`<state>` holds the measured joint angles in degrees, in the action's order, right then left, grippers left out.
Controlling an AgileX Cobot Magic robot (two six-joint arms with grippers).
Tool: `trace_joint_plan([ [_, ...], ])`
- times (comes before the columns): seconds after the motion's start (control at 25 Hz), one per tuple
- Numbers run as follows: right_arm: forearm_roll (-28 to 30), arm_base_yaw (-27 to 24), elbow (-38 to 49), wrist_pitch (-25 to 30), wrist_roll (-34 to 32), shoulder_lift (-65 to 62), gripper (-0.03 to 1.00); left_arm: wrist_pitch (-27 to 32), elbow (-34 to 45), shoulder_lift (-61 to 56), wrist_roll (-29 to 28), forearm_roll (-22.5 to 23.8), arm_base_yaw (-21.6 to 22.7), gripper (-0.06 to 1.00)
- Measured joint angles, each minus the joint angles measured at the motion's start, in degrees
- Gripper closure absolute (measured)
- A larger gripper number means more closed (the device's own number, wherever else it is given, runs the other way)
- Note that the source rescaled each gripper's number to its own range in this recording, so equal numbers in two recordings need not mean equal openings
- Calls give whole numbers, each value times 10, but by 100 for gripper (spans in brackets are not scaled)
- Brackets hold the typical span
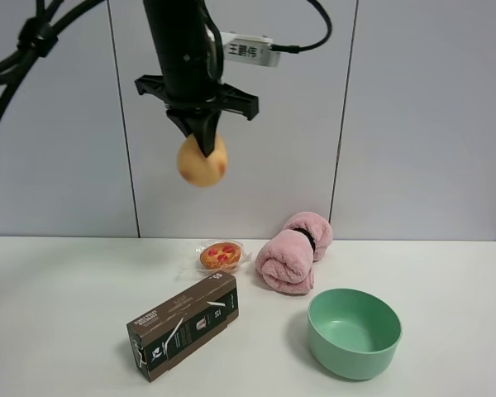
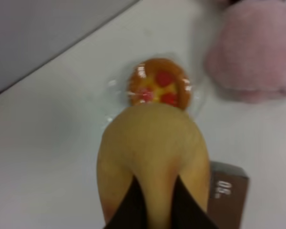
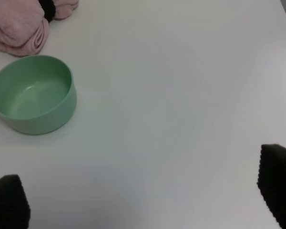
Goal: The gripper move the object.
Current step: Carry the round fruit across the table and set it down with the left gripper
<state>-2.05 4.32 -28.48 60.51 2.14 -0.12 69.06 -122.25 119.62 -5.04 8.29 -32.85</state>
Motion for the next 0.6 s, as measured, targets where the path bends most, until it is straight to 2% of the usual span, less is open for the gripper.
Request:
trace_joint_plan([
  [0.2, 0, 0, 0, 0, 0, 0, -3, 3, 64, -57, -1, -1, 54, 94],
  [0.28, 0, 0, 0, 0, 0, 0, -3, -3, 119, -86, -1, -11, 77, 94],
  [0.36, 0, 0, 0, 0, 0, 0, -3, -38, 189, -114, -1, -32, 95, 94],
  [0.48, 0, 0, 0, 0, 0, 0, -3, -153, 320, -159, 3, -60, 111, 94],
  [0.6, 0, 0, 0, 0, 0, 0, -3, -320, 461, -194, 9, -88, 112, 94],
])
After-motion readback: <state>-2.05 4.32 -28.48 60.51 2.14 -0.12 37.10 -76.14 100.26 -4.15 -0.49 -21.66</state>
